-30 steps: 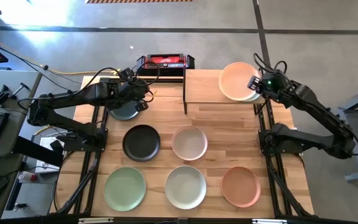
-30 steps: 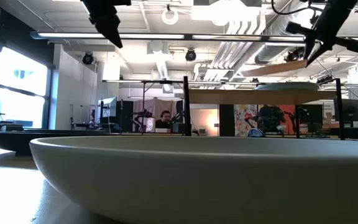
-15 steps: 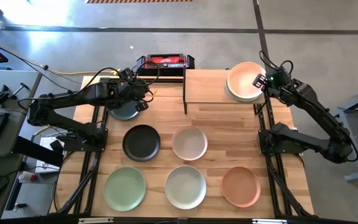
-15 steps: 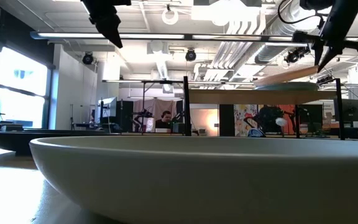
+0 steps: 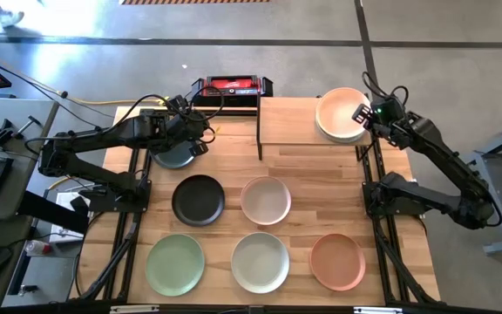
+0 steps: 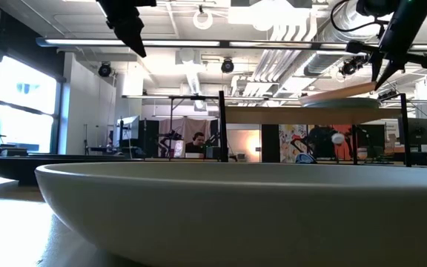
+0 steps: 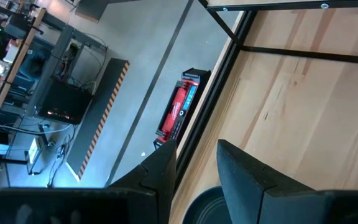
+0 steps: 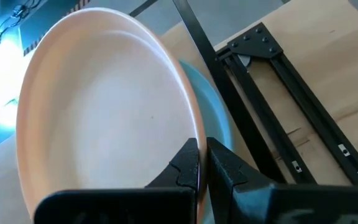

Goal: Place and stack plates onto a shelf
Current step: Stack the pink plate on top of the light blue plate on the shelf

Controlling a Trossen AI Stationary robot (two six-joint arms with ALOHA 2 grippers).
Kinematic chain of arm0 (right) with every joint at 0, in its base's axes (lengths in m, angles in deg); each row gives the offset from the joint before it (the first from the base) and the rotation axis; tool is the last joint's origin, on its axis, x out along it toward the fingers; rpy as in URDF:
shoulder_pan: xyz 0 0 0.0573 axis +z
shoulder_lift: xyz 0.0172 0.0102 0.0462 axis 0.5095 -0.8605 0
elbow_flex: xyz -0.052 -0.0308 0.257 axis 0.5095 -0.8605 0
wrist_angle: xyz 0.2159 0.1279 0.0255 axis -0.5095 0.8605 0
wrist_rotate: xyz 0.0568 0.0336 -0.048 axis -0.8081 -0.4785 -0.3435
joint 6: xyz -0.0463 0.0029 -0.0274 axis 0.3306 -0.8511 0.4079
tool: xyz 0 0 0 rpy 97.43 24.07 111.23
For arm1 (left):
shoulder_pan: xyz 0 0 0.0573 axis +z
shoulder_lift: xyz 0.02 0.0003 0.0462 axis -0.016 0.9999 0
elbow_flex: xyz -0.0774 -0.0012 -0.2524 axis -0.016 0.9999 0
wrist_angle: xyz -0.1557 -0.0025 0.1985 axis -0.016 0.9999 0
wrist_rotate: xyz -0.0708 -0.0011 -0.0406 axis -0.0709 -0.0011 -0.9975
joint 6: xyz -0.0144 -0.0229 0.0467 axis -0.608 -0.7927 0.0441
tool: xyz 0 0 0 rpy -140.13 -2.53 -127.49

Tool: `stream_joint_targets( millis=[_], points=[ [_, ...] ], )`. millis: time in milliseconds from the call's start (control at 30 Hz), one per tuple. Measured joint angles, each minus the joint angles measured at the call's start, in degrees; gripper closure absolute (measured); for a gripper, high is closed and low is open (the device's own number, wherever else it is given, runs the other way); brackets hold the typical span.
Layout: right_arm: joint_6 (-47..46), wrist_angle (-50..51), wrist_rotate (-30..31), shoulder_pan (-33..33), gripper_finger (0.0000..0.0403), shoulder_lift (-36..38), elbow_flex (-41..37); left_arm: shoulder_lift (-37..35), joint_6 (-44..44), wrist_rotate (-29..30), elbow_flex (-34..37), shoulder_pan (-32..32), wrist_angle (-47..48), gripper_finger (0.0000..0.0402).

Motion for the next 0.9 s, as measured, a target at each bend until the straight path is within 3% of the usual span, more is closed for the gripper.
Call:
stream_joint_targets(
  millis=[900],
  points=[
    [2.09, 0.24, -0.17, 0.0, 0.0402, -3.98, 0.0, 0.0, 0.0, 0.0, 0.0, 0.0, 0.0, 0.0296]
  ],
)
